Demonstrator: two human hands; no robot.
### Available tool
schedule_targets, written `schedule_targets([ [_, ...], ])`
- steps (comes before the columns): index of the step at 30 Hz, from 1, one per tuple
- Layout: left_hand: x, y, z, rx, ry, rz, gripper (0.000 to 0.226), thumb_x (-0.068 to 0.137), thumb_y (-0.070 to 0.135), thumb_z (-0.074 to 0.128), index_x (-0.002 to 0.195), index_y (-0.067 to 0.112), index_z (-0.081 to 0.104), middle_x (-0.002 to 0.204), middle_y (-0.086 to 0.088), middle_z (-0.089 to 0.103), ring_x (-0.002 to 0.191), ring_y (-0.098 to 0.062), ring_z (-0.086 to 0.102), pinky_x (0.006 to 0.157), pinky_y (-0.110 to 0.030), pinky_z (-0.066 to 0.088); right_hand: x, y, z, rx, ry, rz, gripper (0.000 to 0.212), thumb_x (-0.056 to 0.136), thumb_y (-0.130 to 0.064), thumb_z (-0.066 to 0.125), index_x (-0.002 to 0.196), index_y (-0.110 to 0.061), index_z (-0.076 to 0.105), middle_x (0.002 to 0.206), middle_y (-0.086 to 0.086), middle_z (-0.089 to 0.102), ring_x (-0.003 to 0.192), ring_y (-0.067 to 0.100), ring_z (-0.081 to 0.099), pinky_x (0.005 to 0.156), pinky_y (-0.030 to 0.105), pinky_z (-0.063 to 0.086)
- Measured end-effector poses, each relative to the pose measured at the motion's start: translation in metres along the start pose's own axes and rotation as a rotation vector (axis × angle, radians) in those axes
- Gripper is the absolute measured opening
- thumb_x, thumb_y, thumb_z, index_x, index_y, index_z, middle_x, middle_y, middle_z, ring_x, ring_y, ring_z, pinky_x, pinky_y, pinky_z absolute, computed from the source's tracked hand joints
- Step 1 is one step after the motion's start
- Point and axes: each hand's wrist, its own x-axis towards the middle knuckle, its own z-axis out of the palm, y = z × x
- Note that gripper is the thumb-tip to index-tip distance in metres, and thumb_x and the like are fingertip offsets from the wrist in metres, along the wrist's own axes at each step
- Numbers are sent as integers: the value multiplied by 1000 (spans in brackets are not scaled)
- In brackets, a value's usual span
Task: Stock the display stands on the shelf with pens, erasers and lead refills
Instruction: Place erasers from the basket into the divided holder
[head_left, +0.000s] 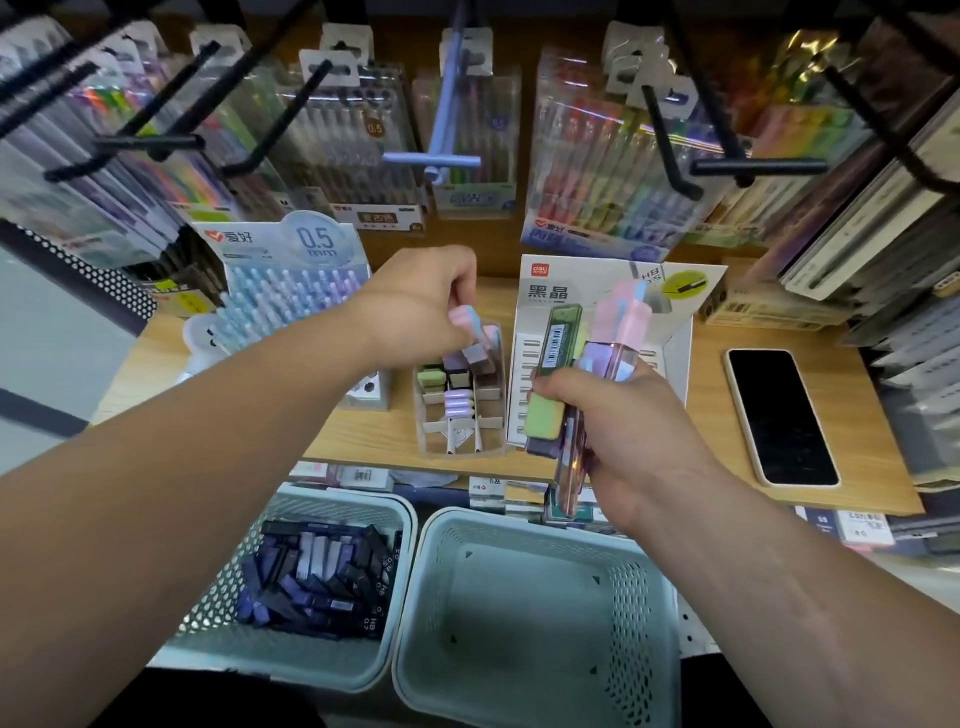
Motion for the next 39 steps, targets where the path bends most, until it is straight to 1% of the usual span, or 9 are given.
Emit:
schedule_targets([
  [4,2,-4,14,-10,46,12,20,77,20,74,83,22,55,82,5,59,77,-18,57,64,-35,50,-3,-2,0,4,-11,3,31,83,5,69,113,-4,69,108,26,71,83,39,70,68,61,59],
  [10,10,-8,26,27,49,44,23,78,17,68,76,28,48,82,5,53,77,-19,52,64,-36,47,-6,-5,-2,21,1,2,29,82,6,70,111,-1,69,111,29,69,84,43,70,74,69,55],
  [15,13,-6,37,124,-5,119,32,78,10,66,71,29,41,82,7,48,78,-19,51,62,-34,43,-8,-5,-2,24,9,3,30,83,4,71,112,-4,68,110,27,71,101,49,67,74,65,57],
  [19,13,-15,45,95,15,132,23,76,12,68,76,26,50,86,4,50,81,-20,52,71,-40,51,-7,-5,-3,25,7,7,28,83,4,71,110,-5,70,107,23,73,99,46,69,72,60,59],
  [22,11,-24,50,16,78,130,27,73,18,79,80,34,59,93,6,50,84,-16,53,74,-36,51,-7,-5,-4,30,1,6,29,82,4,72,110,-5,70,108,24,73,100,46,69,73,58,60],
  [26,8,-32,53,-30,93,148,22,70,24,89,89,26,78,89,15,49,87,-11,55,77,-37,52,-5,-4,-5,22,-3,2,29,82,5,71,110,-4,69,109,25,72,92,40,72,72,59,60],
  [34,8,-36,40,-10,79,80,39,64,40,92,96,28,72,95,7,57,88,-10,57,79,-38,53,-4,-4,-5,27,-49,4,31,82,4,73,111,-7,71,103,20,75,95,41,72,72,54,63],
  [36,-4,-28,37,-60,92,60,27,73,37,87,92,27,71,89,10,58,82,-4,57,77,-34,52,-4,-4,-4,21,-65,-6,31,81,3,73,110,-8,72,99,18,76,89,37,75,72,52,63],
  [39,-47,3,25,-420,-9,-60,16,92,33,69,87,18,69,77,5,66,61,-3,55,60,-27,47,-3,-3,-3,25,-72,-20,29,81,3,72,108,-7,73,97,19,76,82,35,74,70,49,63],
])
